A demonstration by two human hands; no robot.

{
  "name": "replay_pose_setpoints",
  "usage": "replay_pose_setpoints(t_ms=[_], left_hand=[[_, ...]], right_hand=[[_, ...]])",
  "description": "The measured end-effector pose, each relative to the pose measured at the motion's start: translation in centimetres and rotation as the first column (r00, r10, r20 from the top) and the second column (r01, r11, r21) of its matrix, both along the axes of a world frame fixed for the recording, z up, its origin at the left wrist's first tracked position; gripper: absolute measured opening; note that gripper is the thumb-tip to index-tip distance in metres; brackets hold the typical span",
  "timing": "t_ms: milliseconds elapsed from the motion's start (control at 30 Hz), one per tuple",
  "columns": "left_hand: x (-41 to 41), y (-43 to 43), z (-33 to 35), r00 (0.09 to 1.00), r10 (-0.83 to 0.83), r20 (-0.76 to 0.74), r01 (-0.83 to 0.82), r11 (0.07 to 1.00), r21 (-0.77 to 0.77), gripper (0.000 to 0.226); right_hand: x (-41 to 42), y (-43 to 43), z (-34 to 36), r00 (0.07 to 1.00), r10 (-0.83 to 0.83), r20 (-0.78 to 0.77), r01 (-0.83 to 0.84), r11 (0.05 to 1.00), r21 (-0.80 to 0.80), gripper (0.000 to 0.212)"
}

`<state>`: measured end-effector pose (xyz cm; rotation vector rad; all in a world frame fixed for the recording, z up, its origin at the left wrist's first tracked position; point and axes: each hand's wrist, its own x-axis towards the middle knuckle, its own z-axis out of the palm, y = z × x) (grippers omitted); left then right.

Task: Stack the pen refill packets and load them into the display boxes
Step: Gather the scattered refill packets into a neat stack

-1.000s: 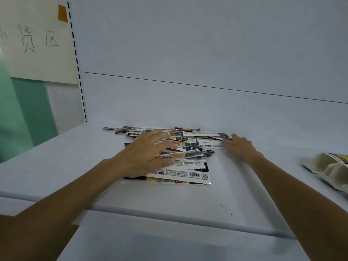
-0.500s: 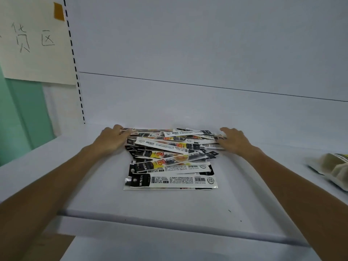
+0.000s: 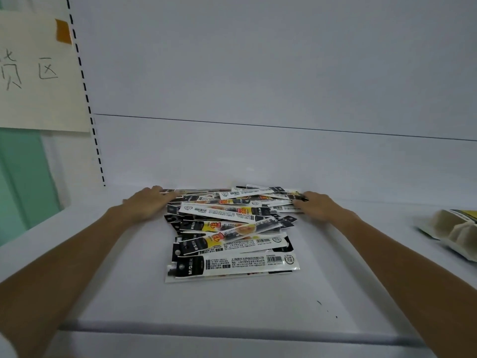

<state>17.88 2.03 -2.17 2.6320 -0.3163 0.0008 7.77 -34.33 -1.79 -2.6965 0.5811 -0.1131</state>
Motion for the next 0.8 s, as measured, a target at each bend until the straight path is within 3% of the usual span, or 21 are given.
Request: replay_pose_setpoints(t_ms=[100,300,400,533,667,800], left_hand=[[0.0,-1.0,0.1,0.995,-0.090,-0.030,0.090,0.996,-0.007,0.055],[-0.3,-3.8,1.2,0.981,-0.167,-0.098,0.145,0.969,-0.201,0.059],[-0.1,-3.5,1.1,0.989,-0.120,-0.084,0.098,0.968,-0.231,0.064],[0.1,-2.2,0.8,0.996,-0.035,-0.078,0.013,0.966,-0.257,0.069],[-0.5,-2.2,0.8,0.992,-0.052,-0.115,-0.002,0.903,-0.430,0.068],[-1.3,-3.0,1.0,0.988,-0.080,-0.131,-0.008,0.825,-0.565,0.068]], right_hand=[[0.0,0.2,0.1,1.000,-0.003,0.031,0.002,1.000,0.014,0.044],[0.8,2.3,1.0,0.988,0.104,0.117,-0.114,0.990,0.078,0.044],[1.1,3.0,1.3,0.978,0.154,0.143,-0.162,0.986,0.046,0.043],[1.5,2.6,1.3,0.985,0.070,0.161,-0.077,0.996,0.040,0.050],[2.1,2.5,0.8,0.980,-0.122,0.154,0.140,0.983,-0.114,0.055],[2.5,1.6,0.0,0.984,-0.151,0.098,0.144,0.987,0.071,0.062]])
